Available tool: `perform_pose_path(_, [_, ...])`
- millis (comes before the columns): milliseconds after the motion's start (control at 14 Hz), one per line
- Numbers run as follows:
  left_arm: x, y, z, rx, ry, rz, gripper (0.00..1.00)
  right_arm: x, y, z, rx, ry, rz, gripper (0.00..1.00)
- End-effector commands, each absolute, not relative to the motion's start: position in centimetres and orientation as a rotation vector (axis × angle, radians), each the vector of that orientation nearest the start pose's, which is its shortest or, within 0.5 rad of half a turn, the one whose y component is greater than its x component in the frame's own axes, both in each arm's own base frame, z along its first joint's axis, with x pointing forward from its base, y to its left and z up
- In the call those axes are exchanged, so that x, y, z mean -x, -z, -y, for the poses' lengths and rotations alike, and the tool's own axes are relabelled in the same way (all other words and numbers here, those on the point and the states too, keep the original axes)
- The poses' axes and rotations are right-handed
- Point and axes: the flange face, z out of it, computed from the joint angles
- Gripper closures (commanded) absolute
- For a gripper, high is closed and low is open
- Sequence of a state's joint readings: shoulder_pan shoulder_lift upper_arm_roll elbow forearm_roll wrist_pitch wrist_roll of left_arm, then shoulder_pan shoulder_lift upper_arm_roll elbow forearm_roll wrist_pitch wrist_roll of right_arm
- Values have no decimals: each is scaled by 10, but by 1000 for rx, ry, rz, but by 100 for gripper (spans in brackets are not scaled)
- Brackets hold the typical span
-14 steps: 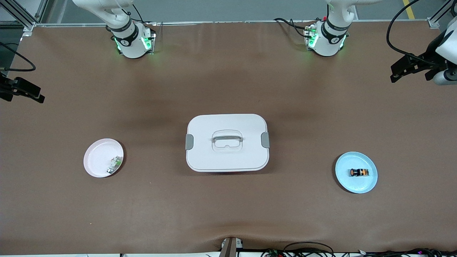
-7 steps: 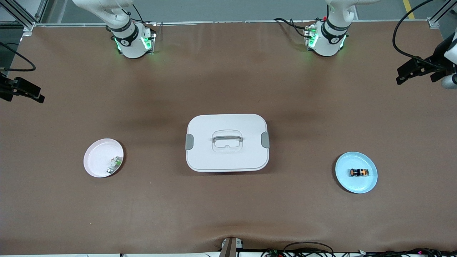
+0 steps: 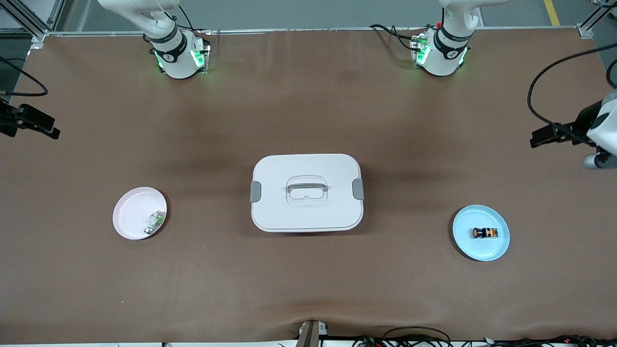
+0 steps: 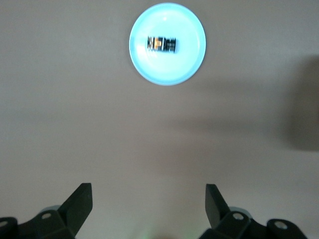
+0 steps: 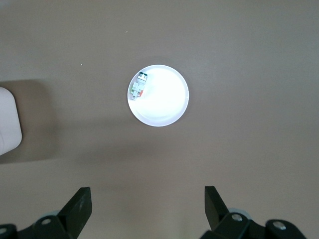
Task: Transfer orange switch to right arm and place
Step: 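Move the left gripper toward the orange switch on the blue plate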
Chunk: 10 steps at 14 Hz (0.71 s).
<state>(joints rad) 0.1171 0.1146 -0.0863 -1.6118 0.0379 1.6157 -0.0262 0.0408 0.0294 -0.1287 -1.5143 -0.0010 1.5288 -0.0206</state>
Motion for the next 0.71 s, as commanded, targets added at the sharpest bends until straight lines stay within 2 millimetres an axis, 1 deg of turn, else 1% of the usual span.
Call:
perform_pose_path(0, [-587,-505,-33,3128,-106,81,0,-559,-636,50,3154,-27,-119,0])
perform_pose_path(142, [-595,-468,-31,3125,-38,67,0,-559,-636,52,3155,-28,-119,0])
perform_pose_path(356, [-616,-412,-31,3131,-32,57,0,-558,-635,51,3153,-30,-119,0])
perform_pose_path(427, [-623,-394,-29,3135,-34,51,0,-559,-636,51,3154,-27,-119,0])
perform_pose_path(641, [-641,-344,-29,3143,27,44,0,-559,-636,51,3154,-27,-119,0])
